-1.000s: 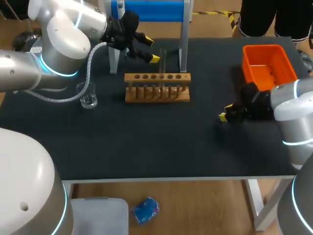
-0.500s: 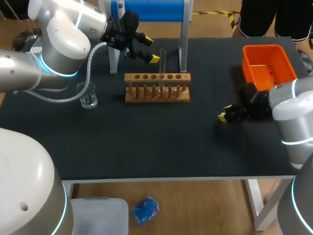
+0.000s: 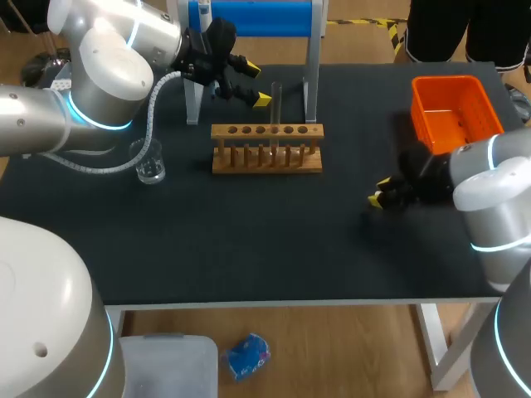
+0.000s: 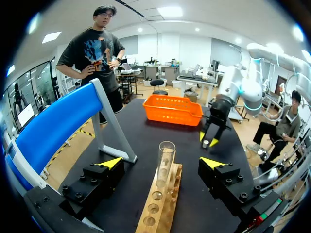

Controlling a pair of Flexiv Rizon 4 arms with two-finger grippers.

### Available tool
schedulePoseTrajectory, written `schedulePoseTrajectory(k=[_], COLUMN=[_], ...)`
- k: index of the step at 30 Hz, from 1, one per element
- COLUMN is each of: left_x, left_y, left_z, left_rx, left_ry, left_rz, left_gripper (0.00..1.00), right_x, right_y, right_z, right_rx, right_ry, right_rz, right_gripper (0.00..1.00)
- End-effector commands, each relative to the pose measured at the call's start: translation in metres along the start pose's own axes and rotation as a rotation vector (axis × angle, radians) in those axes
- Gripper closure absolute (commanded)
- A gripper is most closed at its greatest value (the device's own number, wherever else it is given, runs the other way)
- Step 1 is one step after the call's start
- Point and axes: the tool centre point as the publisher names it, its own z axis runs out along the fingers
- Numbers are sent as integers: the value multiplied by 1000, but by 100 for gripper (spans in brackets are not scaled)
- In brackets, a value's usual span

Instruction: Invert the test tube, pick up the pipette, mount the tip to pipette, aspirate from beaker and dispense into the tube, eject the tip, return the pipette, and cap with the stopper.

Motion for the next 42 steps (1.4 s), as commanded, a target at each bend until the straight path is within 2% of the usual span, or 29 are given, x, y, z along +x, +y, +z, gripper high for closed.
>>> schedulePoseTrajectory(k=[1, 12, 24, 27, 28, 30, 32, 42], left_x=[-1, -1, -1, -1, -1, -1, -1, -1], left_y=[-1, -1, -1, -1, -1, -1, -1, -1], left_z=[0, 0, 0, 0, 0, 0, 0, 0], left_rx=[-5, -5, -5, -5, -5, -5, -5, -5], left_ry=[4, 4, 4, 4, 4, 4, 4, 4], left_rz=[-2, -2, -2, -2, -2, -2, -2, -2], left_gripper=[0, 0, 0, 0, 0, 0, 0, 0], right_x=[2, -1, -2, -2, -2, -2, -2, -4], right_y=[0, -1, -2, -4, -4, -4, -5, 5], right_z=[0, 0, 0, 1, 2, 2, 2, -7], right_rx=[9, 14, 18, 20, 20, 22, 23, 16], right_ry=[-5, -14, -17, -16, -16, -16, -17, -29], right_rz=[1, 8, 12, 15, 16, 18, 20, 6], right_gripper=[55, 56, 67, 75, 82, 85, 100, 100])
